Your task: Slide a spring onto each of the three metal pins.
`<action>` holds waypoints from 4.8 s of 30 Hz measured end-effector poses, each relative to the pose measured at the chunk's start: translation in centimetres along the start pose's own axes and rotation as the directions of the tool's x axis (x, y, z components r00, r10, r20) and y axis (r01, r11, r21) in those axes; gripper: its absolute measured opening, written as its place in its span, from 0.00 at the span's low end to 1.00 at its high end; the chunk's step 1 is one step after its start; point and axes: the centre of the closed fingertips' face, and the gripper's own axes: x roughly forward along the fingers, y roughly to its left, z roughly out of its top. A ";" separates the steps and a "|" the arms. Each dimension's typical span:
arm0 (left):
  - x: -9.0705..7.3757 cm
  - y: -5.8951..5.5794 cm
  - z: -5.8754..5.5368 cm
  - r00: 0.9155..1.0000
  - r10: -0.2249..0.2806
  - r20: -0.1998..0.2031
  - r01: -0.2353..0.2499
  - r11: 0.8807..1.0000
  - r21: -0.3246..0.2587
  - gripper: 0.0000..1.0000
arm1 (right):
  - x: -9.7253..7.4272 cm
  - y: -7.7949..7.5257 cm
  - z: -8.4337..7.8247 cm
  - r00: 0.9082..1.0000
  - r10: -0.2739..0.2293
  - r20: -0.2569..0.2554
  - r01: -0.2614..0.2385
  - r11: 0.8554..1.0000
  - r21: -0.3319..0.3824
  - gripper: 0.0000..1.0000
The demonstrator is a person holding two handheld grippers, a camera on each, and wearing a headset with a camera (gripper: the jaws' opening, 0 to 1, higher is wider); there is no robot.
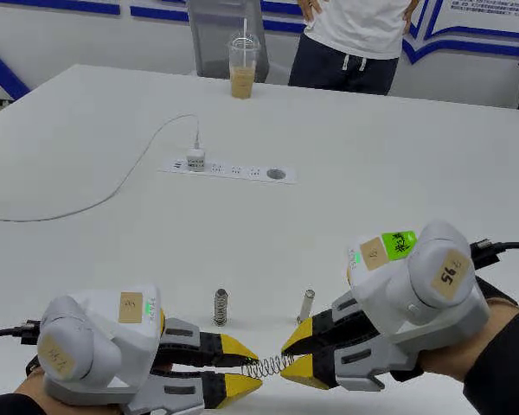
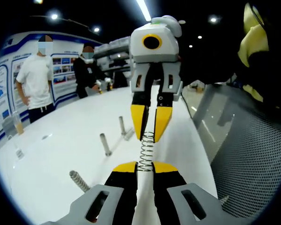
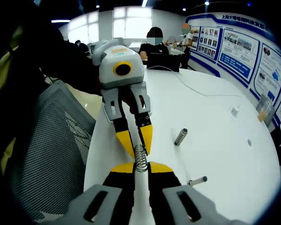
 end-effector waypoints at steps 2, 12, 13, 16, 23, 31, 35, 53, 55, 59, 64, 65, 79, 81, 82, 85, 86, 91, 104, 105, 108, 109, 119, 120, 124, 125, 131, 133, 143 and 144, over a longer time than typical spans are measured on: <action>0.0 0.0 0.1 1.000 -0.001 0.001 0.001 1.000 0.000 0.11 | -0.2 0.0 0.5 1.000 -0.002 0.014 0.002 1.000 -0.005 0.11; 0.0 -0.1 0.3 1.000 -0.001 0.009 0.001 1.000 0.001 0.11 | -0.2 0.0 2.4 0.999 -0.018 0.051 0.019 0.999 -0.034 0.11; 0.0 -0.1 0.3 1.000 -0.001 0.010 0.001 1.000 0.002 0.11 | -0.1 0.1 2.5 0.998 -0.018 0.054 0.020 0.999 -0.035 0.11; 0.1 -0.1 0.5 1.000 -0.002 0.013 0.002 1.000 0.004 0.11 | -0.1 0.1 3.0 0.998 -0.020 0.066 0.023 0.999 -0.041 0.12; 0.3 0.0 0.8 1.000 -0.003 0.020 0.003 1.000 0.007 0.11 | 0.2 0.0 3.9 0.995 -0.022 0.094 0.027 0.998 -0.048 0.12; 0.3 0.2 0.8 1.000 0.004 0.027 -0.004 1.000 0.003 0.11 | 0.5 -0.1 4.1 0.994 -0.022 0.105 0.025 0.999 -0.029 0.12; 0.2 0.3 0.9 0.999 0.006 0.035 -0.006 1.000 -0.005 0.11 | 0.5 -0.2 3.9 0.994 -0.026 0.103 0.028 0.999 -0.024 0.12; 0.2 0.6 0.9 0.999 0.020 0.035 -0.019 1.000 -0.016 0.14 | 0.4 -0.3 4.0 0.993 -0.036 0.111 0.038 0.999 -0.016 0.12; 0.2 0.6 0.8 0.999 0.023 0.033 -0.022 1.000 -0.019 0.16 | 0.3 -0.4 4.0 0.993 -0.039 0.113 0.041 0.999 -0.015 0.12; 0.1 0.7 0.7 0.999 0.031 0.028 -0.030 0.999 -0.031 0.21 | 0.1 -0.6 3.8 0.993 -0.049 0.111 0.050 0.999 -0.009 0.12; -0.2 0.8 0.4 0.999 0.043 0.024 -0.042 0.998 -0.050 0.26 | -0.2 -0.8 3.8 0.992 -0.056 0.112 0.057 0.998 -0.004 0.12; -0.3 0.9 0.3 0.999 0.046 0.023 -0.045 0.998 -0.053 0.28 | -0.2 -0.9 3.7 0.992 -0.058 0.112 0.059 0.998 -0.001 0.12; -1.7 1.4 -0.8 0.995 0.095 0.014 -0.093 0.989 -0.119 0.40 | -1.9 -2.8 3.3 0.986 -0.115 0.122 0.112 0.993 0.030 0.12; -2.0 1.6 -1.0 0.994 0.106 0.015 -0.103 0.987 -0.126 0.41 | -2.1 -3.1 3.3 0.984 -0.125 0.126 0.121 0.992 0.036 0.12; -2.2 1.7 -1.0 0.994 0.110 0.016 -0.107 0.986 -0.130 0.41 | -2.2 -3.2 3.4 0.984 -0.128 0.127 0.125 0.992 0.037 0.12; -2.5 2.0 -1.1 0.991 0.131 0.020 -0.127 0.982 -0.140 0.44 | -2.5 -3.6 3.3 0.982 -0.140 0.130 0.136 0.990 0.042 0.12; -2.7 2.2 -1.2 0.990 0.140 0.022 -0.135 0.980 -0.146 0.45 | -2.6 -3.8 3.3 0.981 -0.145 0.130 0.140 0.989 0.047 0.12; -3.1 2.4 -1.4 0.988 0.154 0.021 -0.149 0.976 -0.156 0.47 | -3.0 -4.3 3.1 0.978 -0.162 0.130 0.156 0.986 0.055 0.12; -4.0 2.8 -1.8 0.983 0.183 0.022 -0.176 0.966 -0.188 0.52 | -4.8 -6.9 2.5 0.962 -0.236 0.135 0.224 0.970 0.092 0.12; -4.0 2.8 -1.8 0.983 0.184 0.022 -0.177 0.966 -0.189 0.52 | -4.8 -7.1 2.4 0.962 -0.240 0.135 0.228 0.969 0.095 0.12; -4.0 2.8 -1.8 0.982 0.185 0.023 -0.178 0.966 -0.190 0.53 | -4.9 -7.8 2.2 0.958 -0.254 0.133 0.241 0.965 0.106 0.12; -4.0 2.8 -1.9 0.982 0.186 0.023 -0.178 0.965 -0.191 0.53 | -5.0 -8.1 2.1 0.956 -0.261 0.132 0.247 0.962 0.112 0.12; -4.1 2.8 -2.0 0.981 0.191 0.019 -0.183 0.963 -0.199 0.54 | -4.8 -9.9 0.8 0.946 -0.302 0.115 0.283 0.947 0.153 0.12; -4.1 2.8 -2.0 0.981 0.191 0.019 -0.184 0.963 -0.199 0.54 | -4.7 -10.0 0.8 0.946 -0.304 0.116 0.285 0.946 0.156 0.12; -4.1 2.8 -2.1 0.981 0.191 0.018 -0.184 0.962 -0.202 0.54 | -4.3 -10.4 0.3 0.944 -0.311 0.110 0.291 0.942 0.167 0.12; -4.1 2.8 -2.1 0.981 0.192 0.018 -0.184 0.962 -0.203 0.55 | -4.2 -10.5 0.2 0.944 -0.311 0.109 0.291 0.942 0.170 0.12; -4.2 2.9 -2.2 0.980 0.196 0.015 -0.189 0.960 -0.207 0.56 | -3.7 -10.9 -0.7 0.945 -0.311 0.100 0.289 0.938 0.190 0.12; -4.2 2.9 -2.2 0.981 0.195 0.015 -0.188 0.960 -0.207 0.56 | -3.6 -11.0 -0.9 0.945 -0.313 0.098 0.291 0.938 0.191 0.12; -4.1 2.9 -2.3 0.981 0.193 0.011 -0.187 0.960 -0.206 0.56 | -3.1 -11.5 -1.4 0.945 -0.312 0.097 0.288 0.936 0.202 0.12; -4.1 2.9 -2.3 0.981 0.194 0.009 -0.188 0.960 -0.206 0.56 | -3.0 -11.5 -1.5 0.946 -0.309 0.095 0.285 0.937 0.204 0.12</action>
